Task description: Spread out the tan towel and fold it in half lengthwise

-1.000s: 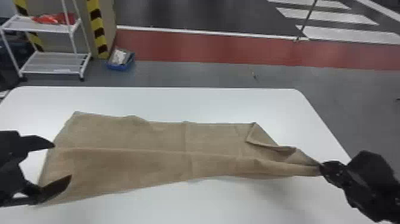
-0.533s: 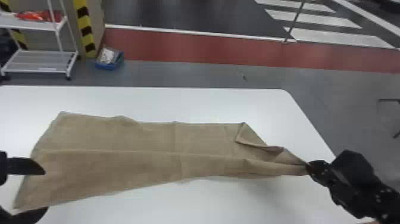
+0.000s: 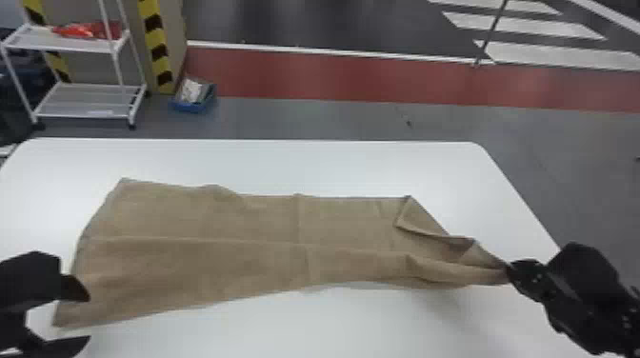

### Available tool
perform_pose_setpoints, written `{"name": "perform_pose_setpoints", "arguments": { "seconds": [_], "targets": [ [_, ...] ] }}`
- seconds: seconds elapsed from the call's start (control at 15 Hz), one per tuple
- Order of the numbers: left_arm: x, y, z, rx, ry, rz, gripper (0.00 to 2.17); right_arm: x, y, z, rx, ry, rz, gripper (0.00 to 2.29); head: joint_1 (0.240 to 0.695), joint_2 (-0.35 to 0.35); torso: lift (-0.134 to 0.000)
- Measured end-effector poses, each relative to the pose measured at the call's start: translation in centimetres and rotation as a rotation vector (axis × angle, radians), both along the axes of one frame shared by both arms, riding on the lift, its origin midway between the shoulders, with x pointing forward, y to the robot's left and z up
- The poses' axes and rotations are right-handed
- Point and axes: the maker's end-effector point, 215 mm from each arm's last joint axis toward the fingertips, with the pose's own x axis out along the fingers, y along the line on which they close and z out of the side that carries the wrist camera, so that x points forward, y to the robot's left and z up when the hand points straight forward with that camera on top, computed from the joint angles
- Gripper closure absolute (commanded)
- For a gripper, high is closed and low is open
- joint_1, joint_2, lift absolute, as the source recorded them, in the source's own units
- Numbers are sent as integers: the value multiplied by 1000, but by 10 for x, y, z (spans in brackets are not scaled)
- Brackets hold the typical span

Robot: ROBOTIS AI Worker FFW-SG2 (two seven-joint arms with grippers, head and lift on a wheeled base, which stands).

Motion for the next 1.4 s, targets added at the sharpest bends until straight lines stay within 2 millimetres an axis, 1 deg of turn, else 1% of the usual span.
{"name": "perform_pose_setpoints", "arguments": {
  "seconds": [0.13, 0.2, 0.27, 0.33, 0.47, 0.53, 0.6, 0.67, 0.73, 0.8, 0.87, 1.07, 1.2, 1.33, 1.4],
  "targets": [
    [1, 3, -6, 21, 5, -4, 539, -1, -1, -1, 1, 1, -2, 1332, 695, -140, -128],
    [2, 5, -7, 28, 3, -3, 610, -1, -2, -1, 1, 2, -4, 1332, 695, -139, -128],
    [4, 8, -7, 34, 1, 2, 880, -2, -3, -1, 1, 2, -5, 1332, 695, -137, -128],
    [6, 11, -8, 40, -1, 7, 961, -2, -3, -1, 1, 2, -5, 1332, 695, -129, -128],
    [10, 19, -10, 54, -7, 21, 964, -3, -3, 0, 0, 1, -4, 1332, 695, -119, -128],
    [10, 23, -11, 61, -7, 26, 1180, -3, -2, 1, 0, 0, -4, 1332, 695, -113, -128],
    [11, 27, -12, 74, -5, 31, 1646, -2, -2, 2, 0, -2, -3, 1332, 695, -108, -128],
    [12, 32, -14, 88, -9, 38, 1713, -2, -1, 3, 0, -5, -1, 1332, 695, -101, -128],
    [13, 35, -14, 94, -16, 45, 1713, -1, -1, 4, 2, -7, -1, 1332, 695, -94, -128],
    [17, 37, -9, 93, -30, 54, 1713, 0, 0, 6, 12, -14, -5, 1332, 695, -89, -128],
    [21, 38, 1, 81, -47, 60, 1713, 1, 0, 9, 35, -24, -16, 1332, 695, -82, -128],
    [45, 33, 60, -5, -140, 76, 1713, 12, -9, 25, 193, -60, -137, 1332, 695, -92, -128],
    [66, 22, 99, -68, -208, 92, 1713, 21, -9, 30, 329, -67, -227, 1332, 695, -107, -128],
    [87, 12, 124, -112, -259, 106, 1713, 34, -6, 35, 373, -83, -262, 1332, 695, -110, -128],
    [99, 8, 132, -132, -275, 120, 1713, 43, -5, 35, 394, -90, -280, 1332, 695, -113, -128]
  ]
}}
